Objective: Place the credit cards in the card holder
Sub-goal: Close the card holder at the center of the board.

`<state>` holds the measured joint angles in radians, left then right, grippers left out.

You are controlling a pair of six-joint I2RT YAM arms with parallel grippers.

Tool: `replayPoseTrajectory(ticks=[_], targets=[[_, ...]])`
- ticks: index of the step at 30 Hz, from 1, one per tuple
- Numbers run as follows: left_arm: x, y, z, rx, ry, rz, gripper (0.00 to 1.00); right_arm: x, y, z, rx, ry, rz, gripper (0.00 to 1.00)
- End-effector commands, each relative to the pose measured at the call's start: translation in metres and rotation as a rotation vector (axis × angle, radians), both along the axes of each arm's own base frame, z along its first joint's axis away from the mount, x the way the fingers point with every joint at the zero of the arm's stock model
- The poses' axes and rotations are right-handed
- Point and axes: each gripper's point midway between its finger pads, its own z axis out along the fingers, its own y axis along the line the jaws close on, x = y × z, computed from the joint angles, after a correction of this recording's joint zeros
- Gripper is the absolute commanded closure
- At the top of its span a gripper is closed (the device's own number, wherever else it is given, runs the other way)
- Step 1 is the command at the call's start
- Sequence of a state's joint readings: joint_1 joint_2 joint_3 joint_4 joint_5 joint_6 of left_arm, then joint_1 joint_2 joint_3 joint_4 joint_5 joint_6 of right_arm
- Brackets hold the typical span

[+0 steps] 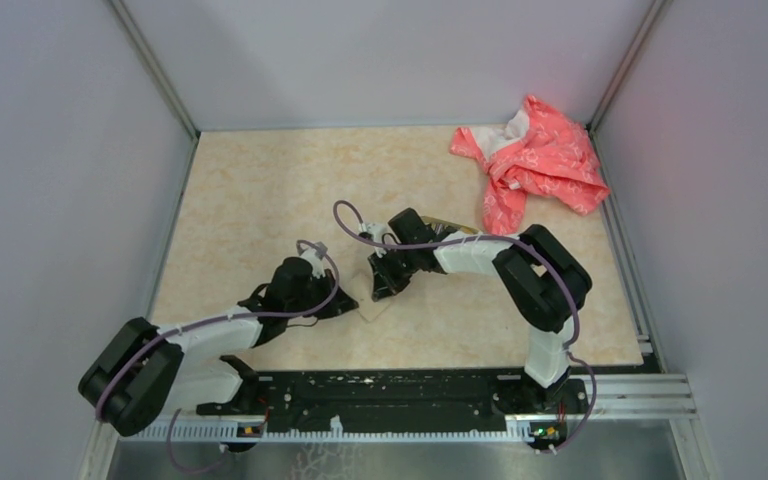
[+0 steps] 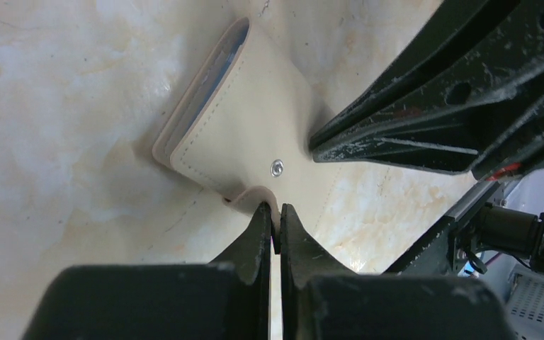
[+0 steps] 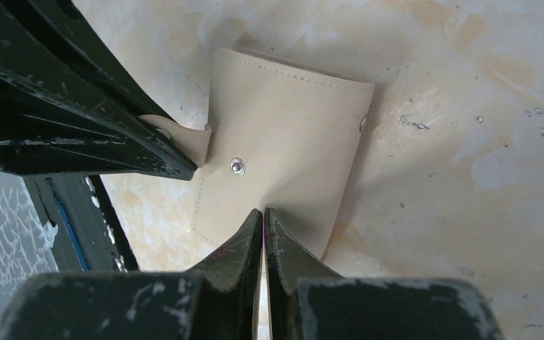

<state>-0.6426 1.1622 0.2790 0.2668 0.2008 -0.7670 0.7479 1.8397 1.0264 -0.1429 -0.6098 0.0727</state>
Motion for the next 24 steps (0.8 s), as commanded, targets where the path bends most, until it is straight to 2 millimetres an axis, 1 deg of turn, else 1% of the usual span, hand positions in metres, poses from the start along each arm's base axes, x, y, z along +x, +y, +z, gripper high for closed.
replayPoseTrajectory(ticks=[1,4,8,12,16,18,20,21,22,24], targets=[[0.022,-0.018,0.017,-0.033,-0.062,-0.030,0.91,0.004,0.004,-0.004,-0.029,-0.036,-0.004,0.96],[0.026,-0.022,0.010,-0.010,-0.031,-0.037,0.75,0.005,0.003,-0.003,-0.032,-0.045,-0.001,0.96],[0.027,-0.017,-0.001,0.026,-0.010,-0.019,0.64,0.011,0.002,0.008,-0.024,-0.092,0.010,0.95],[0.028,-0.009,-0.006,0.065,-0.012,0.003,0.60,0.020,-0.002,0.030,0.012,-0.189,0.050,0.92],[0.030,-0.003,-0.013,0.127,-0.001,0.013,0.60,0.029,-0.009,0.043,0.051,-0.221,0.025,0.79],[0.032,-0.001,-0.016,0.147,0.002,0.019,0.62,0.035,-0.014,0.041,0.041,-0.216,-0.010,0.74],[0.034,0.000,-0.017,0.160,0.000,0.022,0.63,0.041,-0.018,0.032,0.010,-0.202,-0.051,0.73],[0.036,0.000,-0.017,0.167,-0.003,0.025,0.63,0.043,-0.021,0.024,-0.015,-0.188,-0.073,0.73],[0.037,0.001,-0.018,0.176,-0.003,0.026,0.64,0.044,-0.022,0.018,-0.035,-0.177,-0.082,0.72],[0.042,0.001,-0.018,0.199,-0.010,0.028,0.67,0.037,-0.022,0.003,-0.054,-0.098,-0.091,0.72]])
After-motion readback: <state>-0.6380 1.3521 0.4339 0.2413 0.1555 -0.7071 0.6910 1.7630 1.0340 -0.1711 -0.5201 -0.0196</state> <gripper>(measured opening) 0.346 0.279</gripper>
